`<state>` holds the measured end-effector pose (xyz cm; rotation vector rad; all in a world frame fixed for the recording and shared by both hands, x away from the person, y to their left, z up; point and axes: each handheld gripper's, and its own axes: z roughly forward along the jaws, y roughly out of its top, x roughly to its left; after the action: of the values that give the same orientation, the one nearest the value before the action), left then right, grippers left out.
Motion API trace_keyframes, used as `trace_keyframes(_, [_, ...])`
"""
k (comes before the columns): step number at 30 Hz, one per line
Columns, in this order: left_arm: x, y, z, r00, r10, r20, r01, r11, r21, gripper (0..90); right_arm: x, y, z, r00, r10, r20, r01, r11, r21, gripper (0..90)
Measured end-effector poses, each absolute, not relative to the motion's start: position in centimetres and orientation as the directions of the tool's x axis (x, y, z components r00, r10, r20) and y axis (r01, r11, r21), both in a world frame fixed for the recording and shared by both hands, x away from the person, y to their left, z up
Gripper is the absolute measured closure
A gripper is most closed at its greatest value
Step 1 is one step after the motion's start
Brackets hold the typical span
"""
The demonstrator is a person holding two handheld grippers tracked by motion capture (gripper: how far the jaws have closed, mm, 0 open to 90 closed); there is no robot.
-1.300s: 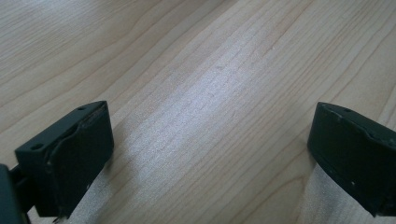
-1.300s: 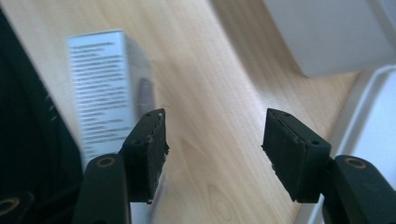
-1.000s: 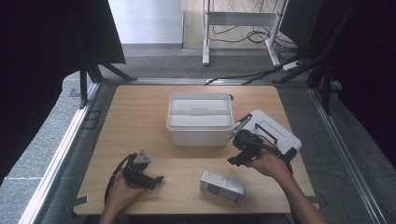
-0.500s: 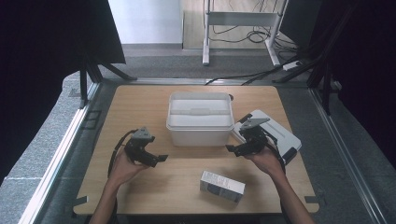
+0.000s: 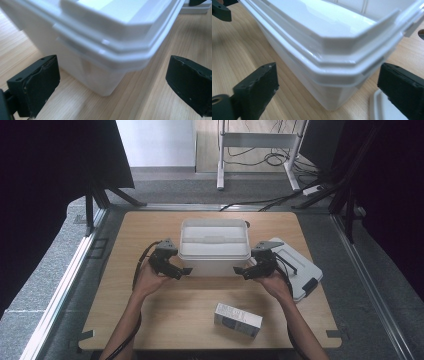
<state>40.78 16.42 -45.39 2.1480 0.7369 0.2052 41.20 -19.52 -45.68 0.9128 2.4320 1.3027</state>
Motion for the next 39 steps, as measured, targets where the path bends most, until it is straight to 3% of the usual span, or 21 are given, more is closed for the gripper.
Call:
trace_keyframes(10, [39.6, 15.7, -45.3, 0.825, 0.558, -0.090, 0.420, -0.498, 0.758, 0.0, 40.6, -19.6, -45.6, -0.787, 0.610, 0.095, 0.409, 0.400, 0.820, 7.2])
trace_keyframes(39, [31.7, 16.0, -44.9, 0.843, 0.530, -0.098, 0.408, -0.509, 0.758, 0.0, 33.1, -20.1, -45.1, -0.818, 0.567, 0.096, 0.386, 0.419, 0.822, 7.3])
